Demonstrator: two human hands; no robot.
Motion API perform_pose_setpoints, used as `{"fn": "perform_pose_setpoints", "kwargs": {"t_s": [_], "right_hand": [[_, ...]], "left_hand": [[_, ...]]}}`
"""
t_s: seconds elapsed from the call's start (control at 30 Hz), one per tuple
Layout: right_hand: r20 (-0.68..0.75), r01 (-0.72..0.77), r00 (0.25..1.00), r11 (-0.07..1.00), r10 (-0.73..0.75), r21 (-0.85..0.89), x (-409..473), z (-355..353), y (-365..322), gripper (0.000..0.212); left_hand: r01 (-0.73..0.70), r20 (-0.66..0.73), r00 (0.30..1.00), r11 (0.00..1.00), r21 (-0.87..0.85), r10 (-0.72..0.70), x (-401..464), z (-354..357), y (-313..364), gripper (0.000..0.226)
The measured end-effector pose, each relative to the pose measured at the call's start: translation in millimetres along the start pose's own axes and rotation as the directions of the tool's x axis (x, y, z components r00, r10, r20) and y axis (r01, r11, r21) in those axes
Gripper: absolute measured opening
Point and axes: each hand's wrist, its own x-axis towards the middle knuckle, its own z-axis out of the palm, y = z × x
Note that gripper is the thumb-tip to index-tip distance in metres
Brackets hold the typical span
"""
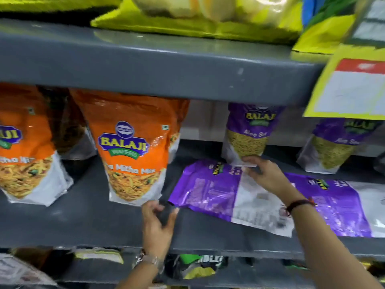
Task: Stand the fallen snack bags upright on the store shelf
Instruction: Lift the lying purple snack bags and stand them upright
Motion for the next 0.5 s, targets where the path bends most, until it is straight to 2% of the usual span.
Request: {"fn": "perform_pose_setpoints", "kwargs": {"t_s": [0.03,0.07,0.1,0.13,0.2,0.27,0.3,0.33,0.37,0.4,0.5], "right_hand": [[0.084,-0.048,0.995,0.998,0.052,-0.052,1,-15,17,0.030],[0.171,-0.100,0.979,0.991,0.114,-0.089,2,-28,32,0.031],[0.258,-0.149,0.950,0.981,0.177,-0.124,2,-37,41,0.031],[0.344,-0.186,0.912,0.972,0.225,-0.143,0,-44,48,0.029],[0.441,-0.196,0.868,0.974,0.226,-0.113,0,-47,58,0.013],[0.460,-0.181,0.867,0.981,0.193,-0.070,0,-51,66,0.014],[0.457,-0.158,0.875,0.986,0.162,-0.046,-1,-51,72,0.017],[0.445,-0.144,0.885,0.989,0.136,-0.014,-2,-51,78,0.030],[0.433,-0.145,0.892,0.989,0.128,0.007,-6,-52,83,0.040],[0.418,-0.154,0.901,0.987,0.119,0.051,-11,-53,85,0.041],[0.384,-0.168,0.923,0.931,0.033,0.324,-27,-58,88,0.007]], "left_hand": [[0.126,0.016,0.992,0.986,-0.107,-0.125,-7,20,8,0.037],[0.293,0.034,0.956,0.934,-0.205,-0.292,-12,39,17,0.029],[0.445,0.089,0.894,0.844,-0.300,-0.439,-17,57,25,0.030],[0.544,0.165,0.836,0.748,-0.381,-0.524,-22,74,29,0.032],[0.658,0.306,0.744,0.571,-0.492,-0.594,-26,96,39,0.026],[0.711,0.375,0.693,0.500,-0.494,-0.615,-26,111,45,0.019],[0.707,0.370,0.698,0.509,-0.491,-0.613,-27,115,46,0.019],[0.683,0.342,0.722,0.538,-0.494,-0.602,-28,118,48,0.020],[0.644,0.311,0.756,0.571,-0.510,-0.576,-29,119,49,0.020],[0.593,0.288,0.798,0.606,-0.530,-0.529,-29,119,52,0.021],[0.376,0.252,0.926,0.730,-0.571,-0.281,-23,116,73,0.024]]}}
